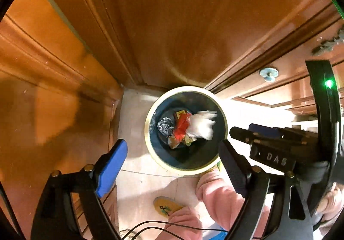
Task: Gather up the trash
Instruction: 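Carry snack bag and white plastic bag down to the black bin and release both, then raise both tools back up over the counter trash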
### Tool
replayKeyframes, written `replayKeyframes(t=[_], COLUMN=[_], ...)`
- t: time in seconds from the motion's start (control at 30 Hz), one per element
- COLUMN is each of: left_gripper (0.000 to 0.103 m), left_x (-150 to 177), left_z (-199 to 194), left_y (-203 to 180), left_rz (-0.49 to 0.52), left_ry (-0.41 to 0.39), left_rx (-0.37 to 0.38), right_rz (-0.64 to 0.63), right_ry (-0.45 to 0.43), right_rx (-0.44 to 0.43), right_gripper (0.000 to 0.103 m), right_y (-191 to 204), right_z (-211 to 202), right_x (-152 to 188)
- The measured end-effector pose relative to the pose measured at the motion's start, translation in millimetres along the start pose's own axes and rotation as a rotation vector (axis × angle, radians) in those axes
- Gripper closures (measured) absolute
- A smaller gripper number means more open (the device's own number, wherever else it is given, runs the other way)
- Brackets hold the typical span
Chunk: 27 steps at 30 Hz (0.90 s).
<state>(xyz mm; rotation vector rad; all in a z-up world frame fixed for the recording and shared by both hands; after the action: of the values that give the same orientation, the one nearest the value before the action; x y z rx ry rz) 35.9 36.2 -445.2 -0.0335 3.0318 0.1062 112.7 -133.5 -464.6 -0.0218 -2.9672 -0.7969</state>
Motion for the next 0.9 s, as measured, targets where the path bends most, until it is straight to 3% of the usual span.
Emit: replayKeyframes(t=[0.3,0.57,0.9], left_gripper=[0.018,0.018,0.018], left_x=[1.8,7.9,14.5], left_z=[-49.1,-164.3,-295.3], left_y=[7.9,17.2,33.5], left_rz=[-0.052,-0.035,-0.019], left_ry=[-0.023,-0.155,-0.322], left_rx=[0.002,0.020,0.055], right_rz=[-0.040,-0.072,-0.144], right_ry=[-0.012,-0.062,-0.225], right_rx=[0.015,-0.010,-0.028], right_gripper=[0.055,0.055,0.046], right_y=[22.0,68.1,140.4], right_z=[-46.0,-127.5,-240.3], right_x=[15.3,39.8,73.9])
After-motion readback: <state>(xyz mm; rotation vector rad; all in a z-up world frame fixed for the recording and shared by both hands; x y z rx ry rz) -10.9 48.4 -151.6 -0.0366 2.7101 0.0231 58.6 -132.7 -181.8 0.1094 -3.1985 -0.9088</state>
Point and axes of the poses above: each gripper's, at about its wrist camera, not at the fingertips, and z roughly the way its jaws point, y to its left, x to its underside, the point moved 1 cm from there along z, roughly the way its jaws point, and after that the axes turned 10 degrees about -x, right-handed, at the moved point
